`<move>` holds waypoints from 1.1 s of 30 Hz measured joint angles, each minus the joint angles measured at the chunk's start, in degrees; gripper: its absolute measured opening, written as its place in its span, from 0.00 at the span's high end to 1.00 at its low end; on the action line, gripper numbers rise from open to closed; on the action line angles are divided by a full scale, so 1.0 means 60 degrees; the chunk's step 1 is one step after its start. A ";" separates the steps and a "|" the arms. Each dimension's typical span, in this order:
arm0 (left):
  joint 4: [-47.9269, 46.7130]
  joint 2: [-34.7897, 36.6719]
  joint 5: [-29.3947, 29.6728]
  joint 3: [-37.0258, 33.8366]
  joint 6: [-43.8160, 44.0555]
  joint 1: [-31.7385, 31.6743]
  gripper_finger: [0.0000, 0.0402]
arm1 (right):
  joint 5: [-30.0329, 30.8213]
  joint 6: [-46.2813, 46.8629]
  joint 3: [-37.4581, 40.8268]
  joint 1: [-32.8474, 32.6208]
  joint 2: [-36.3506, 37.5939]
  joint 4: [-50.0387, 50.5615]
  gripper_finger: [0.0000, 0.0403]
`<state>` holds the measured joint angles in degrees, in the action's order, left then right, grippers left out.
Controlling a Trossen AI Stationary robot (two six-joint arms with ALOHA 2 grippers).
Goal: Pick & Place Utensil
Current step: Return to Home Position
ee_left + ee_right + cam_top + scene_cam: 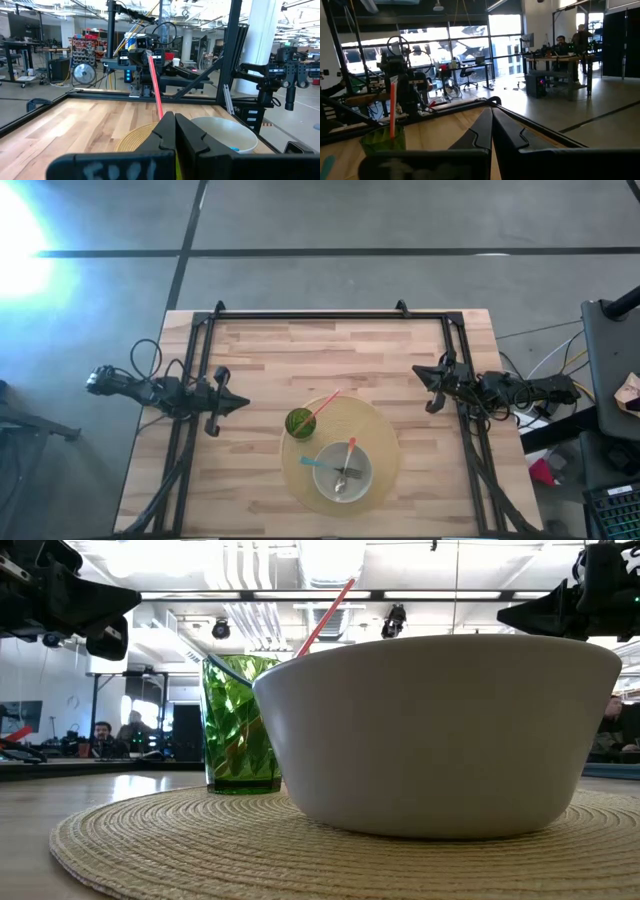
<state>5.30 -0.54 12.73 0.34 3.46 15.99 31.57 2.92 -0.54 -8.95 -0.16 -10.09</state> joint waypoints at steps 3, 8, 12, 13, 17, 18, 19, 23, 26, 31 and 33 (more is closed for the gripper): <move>0.0000 0.0000 -0.0001 0.0000 0.0000 0.0002 1.00 | 0.0000 0.0007 0.0000 0.0000 0.0000 0.0000 0.98; 0.0000 0.0000 0.0000 0.0000 0.0000 0.0004 1.00 | 0.0000 0.0003 0.0000 0.0000 0.0000 0.0000 0.98; 0.0000 0.0000 0.0000 0.0000 0.0000 0.0004 1.00 | 0.0000 0.0008 0.0000 0.0000 0.0000 0.0000 0.98; 0.0000 0.0000 -0.0002 0.0000 0.0000 0.0002 1.00 | 0.0000 -0.0005 0.0000 0.0000 0.0000 0.0000 0.98; 0.0000 0.0000 -0.0003 0.0000 0.0000 0.0003 1.00 | 0.0000 -0.0002 0.0000 0.0000 0.0000 0.0000 0.98; 0.0000 0.0000 -0.0002 0.0000 0.0000 0.0002 1.00 | 0.0000 -0.0014 0.0000 0.0000 0.0000 0.0000 0.98; 0.0000 0.0000 0.0000 0.0000 0.0000 0.0003 1.00 | 0.0000 -0.0006 0.0000 0.0000 0.0000 0.0000 0.98; 0.0000 0.0000 0.0000 0.0000 -0.0001 0.0003 1.00 | 0.0000 -0.0008 -0.0002 0.0000 0.0000 0.0000 0.98; 0.0000 0.0000 0.0000 0.0000 0.0000 0.0004 1.00 | 0.0000 -0.0014 -0.0004 0.0000 0.0000 0.0000 0.98; 0.0000 0.0000 0.0000 0.0000 -0.0004 0.0004 1.00 | 0.0000 -0.0014 -0.0004 0.0000 0.0000 0.0000 0.98; 0.0000 0.0000 -0.0001 0.0000 -0.0004 0.0001 1.00 | 0.0000 0.0008 -0.0004 0.0000 0.0000 0.0000 0.98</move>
<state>5.30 -0.54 12.73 0.34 3.44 15.99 31.57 2.96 -0.56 -8.95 -0.16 -10.09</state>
